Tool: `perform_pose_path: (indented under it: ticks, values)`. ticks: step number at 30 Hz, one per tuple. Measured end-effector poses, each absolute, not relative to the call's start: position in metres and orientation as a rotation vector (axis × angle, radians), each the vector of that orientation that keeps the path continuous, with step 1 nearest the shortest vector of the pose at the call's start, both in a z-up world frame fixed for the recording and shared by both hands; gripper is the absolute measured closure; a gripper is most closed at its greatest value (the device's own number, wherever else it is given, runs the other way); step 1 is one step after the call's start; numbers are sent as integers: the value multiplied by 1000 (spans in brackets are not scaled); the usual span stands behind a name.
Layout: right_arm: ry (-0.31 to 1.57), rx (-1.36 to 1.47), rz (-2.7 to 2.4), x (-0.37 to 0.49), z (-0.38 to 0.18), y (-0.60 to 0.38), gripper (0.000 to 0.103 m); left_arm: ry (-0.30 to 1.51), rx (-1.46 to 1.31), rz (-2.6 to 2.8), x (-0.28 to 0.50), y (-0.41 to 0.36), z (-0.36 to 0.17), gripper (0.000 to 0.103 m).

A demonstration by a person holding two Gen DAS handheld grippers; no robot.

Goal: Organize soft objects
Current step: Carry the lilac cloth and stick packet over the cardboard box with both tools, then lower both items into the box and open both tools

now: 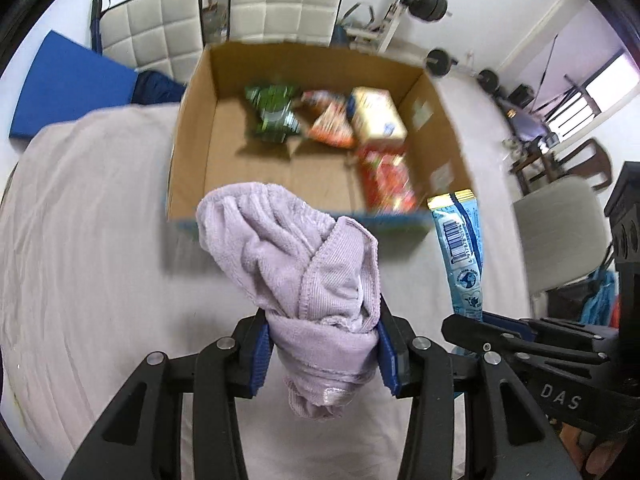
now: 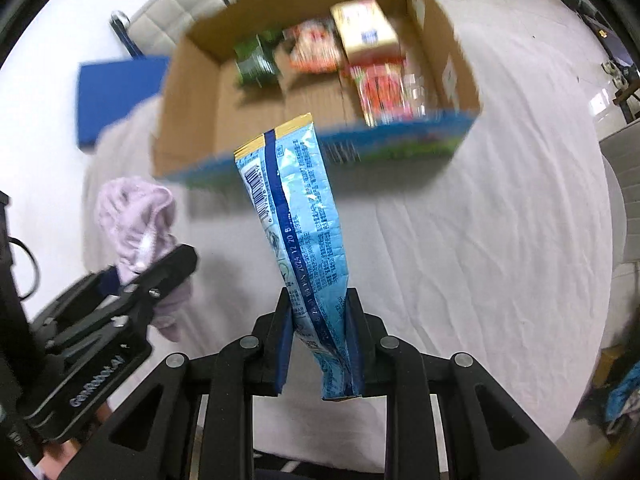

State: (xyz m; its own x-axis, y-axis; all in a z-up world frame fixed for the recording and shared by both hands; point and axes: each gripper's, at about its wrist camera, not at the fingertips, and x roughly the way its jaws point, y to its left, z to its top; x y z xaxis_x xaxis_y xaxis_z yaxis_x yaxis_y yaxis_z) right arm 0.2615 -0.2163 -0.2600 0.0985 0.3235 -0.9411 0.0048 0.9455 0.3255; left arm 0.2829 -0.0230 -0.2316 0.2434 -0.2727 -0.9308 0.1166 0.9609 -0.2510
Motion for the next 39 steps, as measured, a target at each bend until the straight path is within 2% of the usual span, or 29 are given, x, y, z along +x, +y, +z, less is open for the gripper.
perform_pose_path:
  ticks: [6,12,28,36,39]
  values:
    - [1357,331,245,307,-213,-215,78,1275,-161,-303,342,-26,-217,62]
    - [1350,370,208,369,-221,-199,78,1341,-208,-295,413,-17,-236,62]
    - [1540,370,107,478,-344,-160,78,1602,-253,-212,479,-4,-347,62]
    - [1581,340,86,487,-372,-152,77,1669,-215,-187,479,-5,-370,59]
    - [1593,331,106,491,-378,-149,74,1693,-229,-169,480,-2,-374,58]
